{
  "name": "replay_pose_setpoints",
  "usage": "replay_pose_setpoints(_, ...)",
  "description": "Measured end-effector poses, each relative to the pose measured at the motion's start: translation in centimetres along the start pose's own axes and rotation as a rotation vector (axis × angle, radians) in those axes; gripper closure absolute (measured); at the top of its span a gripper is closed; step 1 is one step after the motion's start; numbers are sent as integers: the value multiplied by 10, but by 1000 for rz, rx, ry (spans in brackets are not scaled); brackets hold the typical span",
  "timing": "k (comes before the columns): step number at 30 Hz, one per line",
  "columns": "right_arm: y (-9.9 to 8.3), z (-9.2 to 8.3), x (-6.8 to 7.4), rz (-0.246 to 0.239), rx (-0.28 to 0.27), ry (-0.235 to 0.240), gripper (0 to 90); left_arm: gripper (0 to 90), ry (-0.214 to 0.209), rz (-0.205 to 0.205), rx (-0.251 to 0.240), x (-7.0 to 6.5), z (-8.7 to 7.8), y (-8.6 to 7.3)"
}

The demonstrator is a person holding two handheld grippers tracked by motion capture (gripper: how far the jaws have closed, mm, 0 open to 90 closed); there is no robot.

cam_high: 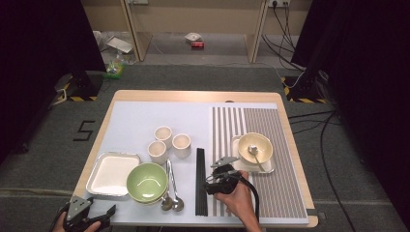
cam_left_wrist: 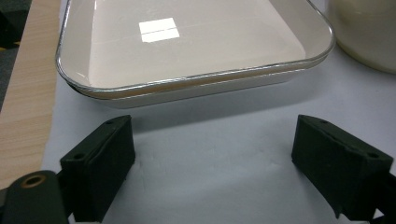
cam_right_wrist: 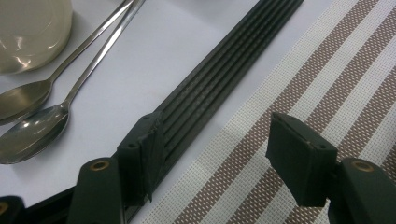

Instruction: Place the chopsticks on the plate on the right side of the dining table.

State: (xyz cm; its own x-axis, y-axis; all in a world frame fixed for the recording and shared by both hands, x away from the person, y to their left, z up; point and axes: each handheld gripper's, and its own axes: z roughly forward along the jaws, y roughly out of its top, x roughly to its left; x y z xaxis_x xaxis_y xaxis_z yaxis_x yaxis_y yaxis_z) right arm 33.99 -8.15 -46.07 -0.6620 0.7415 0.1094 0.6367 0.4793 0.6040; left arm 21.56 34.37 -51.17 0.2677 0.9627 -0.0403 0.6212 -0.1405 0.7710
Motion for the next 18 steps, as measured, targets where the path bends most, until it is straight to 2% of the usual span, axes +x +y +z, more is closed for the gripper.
replay_pose_setpoints(5,0,1,-1,-4,7,8,380,120,2,0,1,0,0,0)
replay_pose_setpoints(11,1,2,-2,-3,14,-8,385,120,0,0,0,0,0,0)
replay_pose_setpoints(18,2,7,3,-27,36,-22,386,120,5,0,-7,0,0,0)
